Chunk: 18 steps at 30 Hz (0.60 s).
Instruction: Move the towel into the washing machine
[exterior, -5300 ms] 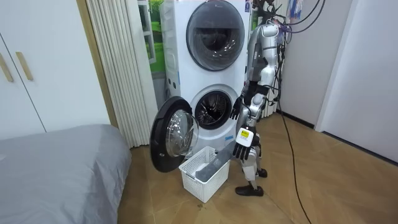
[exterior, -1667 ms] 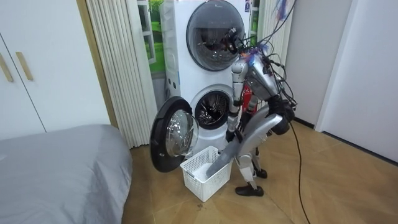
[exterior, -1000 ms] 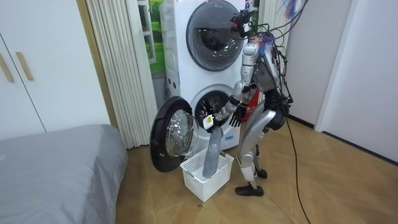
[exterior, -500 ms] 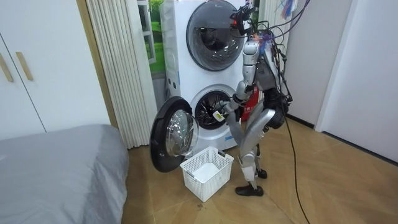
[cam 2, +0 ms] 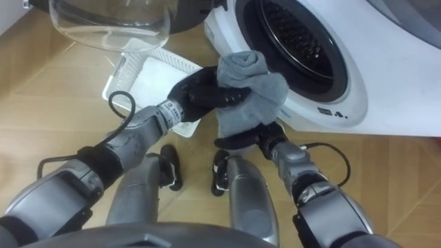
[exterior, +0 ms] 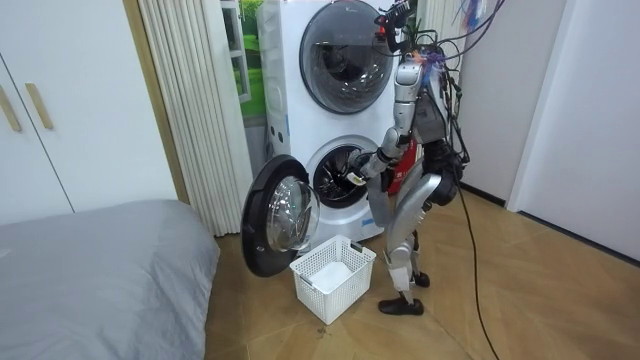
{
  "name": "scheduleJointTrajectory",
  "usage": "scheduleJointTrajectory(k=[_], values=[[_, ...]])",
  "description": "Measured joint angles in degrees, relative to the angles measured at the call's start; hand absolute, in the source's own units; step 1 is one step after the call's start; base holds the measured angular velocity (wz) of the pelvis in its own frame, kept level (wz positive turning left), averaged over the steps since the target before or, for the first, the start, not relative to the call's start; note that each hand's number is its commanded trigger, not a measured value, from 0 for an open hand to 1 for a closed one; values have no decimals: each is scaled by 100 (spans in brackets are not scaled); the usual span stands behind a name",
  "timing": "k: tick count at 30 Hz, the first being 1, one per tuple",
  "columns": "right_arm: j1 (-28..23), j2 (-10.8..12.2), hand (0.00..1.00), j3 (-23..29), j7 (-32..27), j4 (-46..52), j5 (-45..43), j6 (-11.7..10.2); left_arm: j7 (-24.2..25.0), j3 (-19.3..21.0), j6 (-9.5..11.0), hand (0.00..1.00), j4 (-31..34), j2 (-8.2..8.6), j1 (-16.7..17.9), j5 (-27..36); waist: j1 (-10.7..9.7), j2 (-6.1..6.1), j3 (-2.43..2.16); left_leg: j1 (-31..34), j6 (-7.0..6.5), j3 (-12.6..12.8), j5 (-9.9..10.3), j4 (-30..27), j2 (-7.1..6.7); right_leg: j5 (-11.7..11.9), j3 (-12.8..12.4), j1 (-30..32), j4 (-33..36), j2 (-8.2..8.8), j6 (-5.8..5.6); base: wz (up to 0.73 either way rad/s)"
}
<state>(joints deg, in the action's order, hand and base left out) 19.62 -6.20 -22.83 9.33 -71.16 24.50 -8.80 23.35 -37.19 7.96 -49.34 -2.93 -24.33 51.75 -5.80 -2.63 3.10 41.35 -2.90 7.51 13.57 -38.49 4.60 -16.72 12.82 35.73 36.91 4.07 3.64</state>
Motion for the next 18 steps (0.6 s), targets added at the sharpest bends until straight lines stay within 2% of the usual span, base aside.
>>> scheduleJointTrajectory(k=[6,13,14,15,16,18], values=[[1,23,100,-37,5,10,-61,1,0,61,-12,100,48,8,11,326,2,21,-12,-100,1,-6,-1,60,3,26,4,-109,-30,-11,7,-1],[25,20,100,-46,1,75,-79,-11,0,97,-51,100,47,13,36,1036,0,29,-14,-188,11,-7,-11,116,-3,25,-1,-177,-46,-12,7,0],[21,21,100,-46,1,77,-112,-11,0,96,-53,89,47,13,57,1067,-2,31,-15,-202,11,-7,-11,123,-5,25,-1,-191,-53,-12,7,0],[15,23,100,-15,7,79,-192,-5,0,108,-55,56,47,13,92,1128,-4,41,-21,-218,14,-8,-13,144,-3,25,1,-217,-88,-20,7,0],[15,23,100,12,7,83,-254,-2,0,144,-56,0,47,13,121,1163,-2,47,-25,-234,16,-6,-25,174,-6,26,-1,-234,-124,-24,7,0],[13,35,100,49,2,73,-280,14,0,180,-62,0,46,12,171,1188,10,53,-24,-259,17,-6,-24,177,-9,26,1,-256,-119,-21,7,0]])
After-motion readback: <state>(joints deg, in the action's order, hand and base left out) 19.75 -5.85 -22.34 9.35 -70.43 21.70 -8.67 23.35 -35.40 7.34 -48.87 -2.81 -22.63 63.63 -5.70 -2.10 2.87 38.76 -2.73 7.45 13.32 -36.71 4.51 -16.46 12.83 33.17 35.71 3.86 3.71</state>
